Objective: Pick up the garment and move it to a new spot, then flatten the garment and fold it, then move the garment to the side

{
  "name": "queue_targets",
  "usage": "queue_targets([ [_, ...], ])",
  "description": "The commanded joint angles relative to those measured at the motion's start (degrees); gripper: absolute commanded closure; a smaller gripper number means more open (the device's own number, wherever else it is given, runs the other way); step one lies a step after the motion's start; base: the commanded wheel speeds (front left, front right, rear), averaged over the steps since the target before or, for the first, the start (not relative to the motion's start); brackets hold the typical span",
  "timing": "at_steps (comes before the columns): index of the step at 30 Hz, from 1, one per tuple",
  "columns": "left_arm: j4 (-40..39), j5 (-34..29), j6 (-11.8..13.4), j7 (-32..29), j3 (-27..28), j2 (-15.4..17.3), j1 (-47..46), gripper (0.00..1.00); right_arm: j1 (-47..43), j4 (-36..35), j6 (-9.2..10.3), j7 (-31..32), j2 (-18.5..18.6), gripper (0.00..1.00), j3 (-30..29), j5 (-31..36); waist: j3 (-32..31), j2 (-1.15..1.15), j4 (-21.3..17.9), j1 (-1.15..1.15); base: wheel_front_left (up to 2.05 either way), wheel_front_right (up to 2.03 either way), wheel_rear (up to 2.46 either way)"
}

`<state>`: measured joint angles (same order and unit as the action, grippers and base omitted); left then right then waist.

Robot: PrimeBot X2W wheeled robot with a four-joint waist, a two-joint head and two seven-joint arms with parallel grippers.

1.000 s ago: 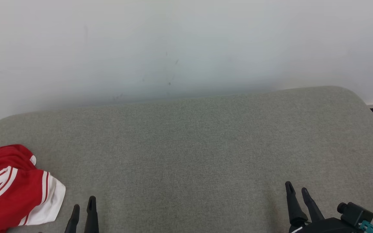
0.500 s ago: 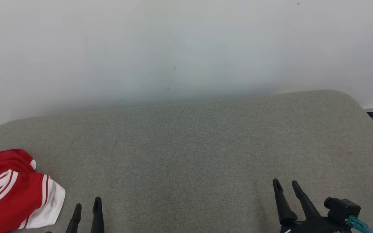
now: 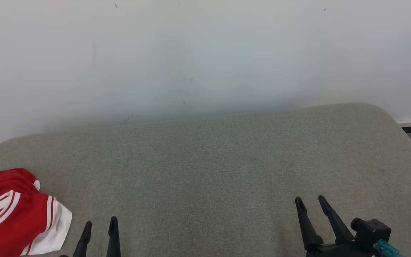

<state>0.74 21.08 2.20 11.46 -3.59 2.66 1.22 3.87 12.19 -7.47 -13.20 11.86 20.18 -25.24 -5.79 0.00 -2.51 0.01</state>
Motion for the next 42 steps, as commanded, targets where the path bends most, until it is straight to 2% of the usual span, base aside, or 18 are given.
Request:
queue_targets([
  [1,-0.75,-2.29,0.45,0.62,-0.28,0.30,0.93,0.00,-0.53,-0.72,-0.03,-0.53,-0.07,0.00,0.11,1.84,-0.19,0.00,-0.09,-0.01,0.00,0.00,0.00],
  [26,-1.14,-15.49,3.45,3.28,-1.65,0.31,2.19,0.00,-1.62,-2.08,-0.04,-1.71,-1.00,0.00,-0.01,14.04,-1.24,0.00,-0.70,-0.01,0.00,0.00,0.00],
  [31,-0.50,-16.18,3.43,3.87,-1.59,0.30,2.70,0.00,-1.95,-2.39,-0.04,-1.98,-1.05,0.00,0.18,15.88,-1.72,0.00,-0.82,-0.01,0.00,0.00,0.00],
  [42,1.22,-14.58,2.60,3.80,-1.21,0.29,2.71,0.00,-1.97,-2.50,-0.04,-1.98,-1.07,0.00,0.29,14.73,-1.88,0.00,-0.44,-0.01,0.00,0.00,0.00],
])
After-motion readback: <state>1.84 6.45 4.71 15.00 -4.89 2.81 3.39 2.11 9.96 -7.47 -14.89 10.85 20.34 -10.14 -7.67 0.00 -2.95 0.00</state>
